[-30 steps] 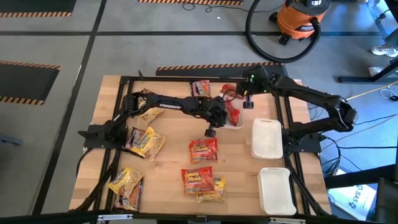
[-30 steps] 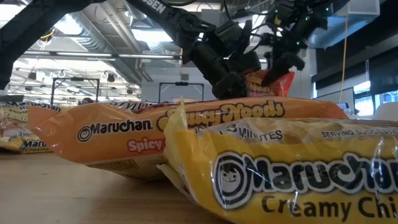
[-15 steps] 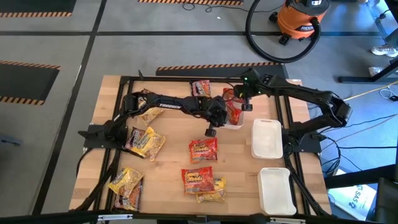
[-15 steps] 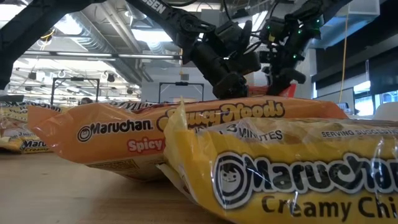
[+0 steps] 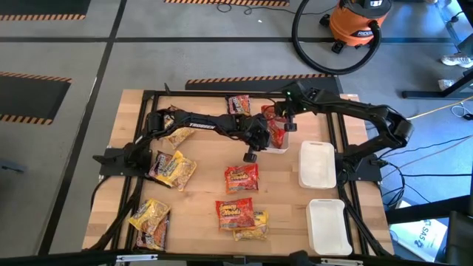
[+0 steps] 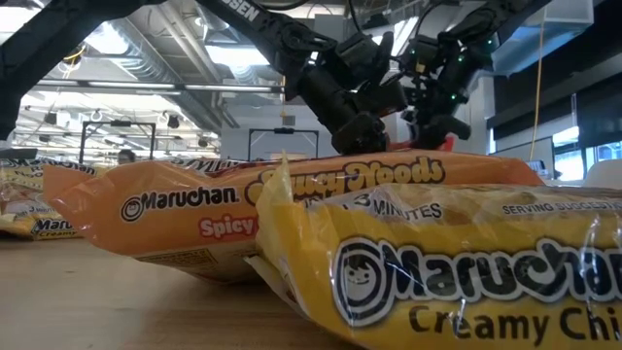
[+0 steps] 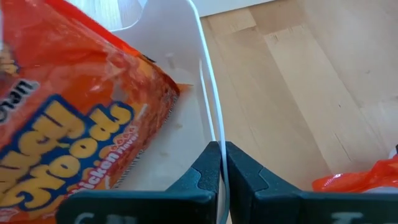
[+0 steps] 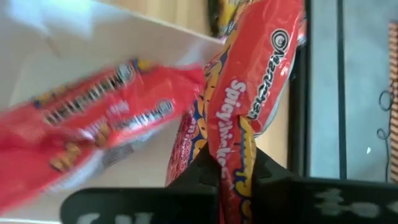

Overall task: Sort Maruchan noodles
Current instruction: Adjust the orange noodle pack in the white bin

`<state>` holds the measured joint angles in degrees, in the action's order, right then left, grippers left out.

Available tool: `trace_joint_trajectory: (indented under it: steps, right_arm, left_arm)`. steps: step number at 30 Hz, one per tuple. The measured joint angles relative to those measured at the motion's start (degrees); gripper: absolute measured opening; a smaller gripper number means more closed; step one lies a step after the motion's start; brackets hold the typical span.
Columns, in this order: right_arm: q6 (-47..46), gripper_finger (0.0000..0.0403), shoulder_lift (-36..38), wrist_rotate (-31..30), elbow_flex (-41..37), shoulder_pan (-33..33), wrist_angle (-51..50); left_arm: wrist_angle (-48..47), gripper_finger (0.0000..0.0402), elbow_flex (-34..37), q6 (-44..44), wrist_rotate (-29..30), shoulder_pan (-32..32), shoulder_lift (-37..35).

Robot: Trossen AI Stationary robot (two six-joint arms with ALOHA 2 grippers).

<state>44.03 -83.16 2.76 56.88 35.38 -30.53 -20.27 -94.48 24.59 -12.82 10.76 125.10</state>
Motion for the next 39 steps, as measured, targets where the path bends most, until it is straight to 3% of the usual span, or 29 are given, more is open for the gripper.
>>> trace_joint_trajectory:
  steps: [14,18,22,28,33,39]
  right_arm:
    - [1.2,0.0015,-6.7,-1.8,0.1,0.6,0.9]
    - [-2.2,0.0053,-6.7,-2.3,0.0,0.6,1.1]
    - [-3.5,0.0116,-6.7,-2.8,0.2,0.7,0.9]
    - [-8.3,0.0197,-5.5,-2.2,5.7,0.6,-7.0]
    - [-12.5,0.0228,-3.2,-1.4,13.0,0.7,-17.6]
    - [-19.8,0.0234,-2.5,1.5,17.8,0.6,-24.3]
  left_arm:
    - [0.3,0.0006,0.0,0.0,0.0,0.0,0.0]
    - [0.3,0.0006,0.0,0.0,0.0,0.0,0.0]
    - [0.3,0.0006,0.0,0.0,-0.1,0.0,0.0]
    - [0.0,0.0006,0.0,0.0,-0.3,-0.1,0.0]
    - [0.2,0.0006,0.0,-0.1,-0.3,-0.1,0.0]
    - [0.3,0.0006,0.0,-0.5,-0.3,-0.1,0.0]
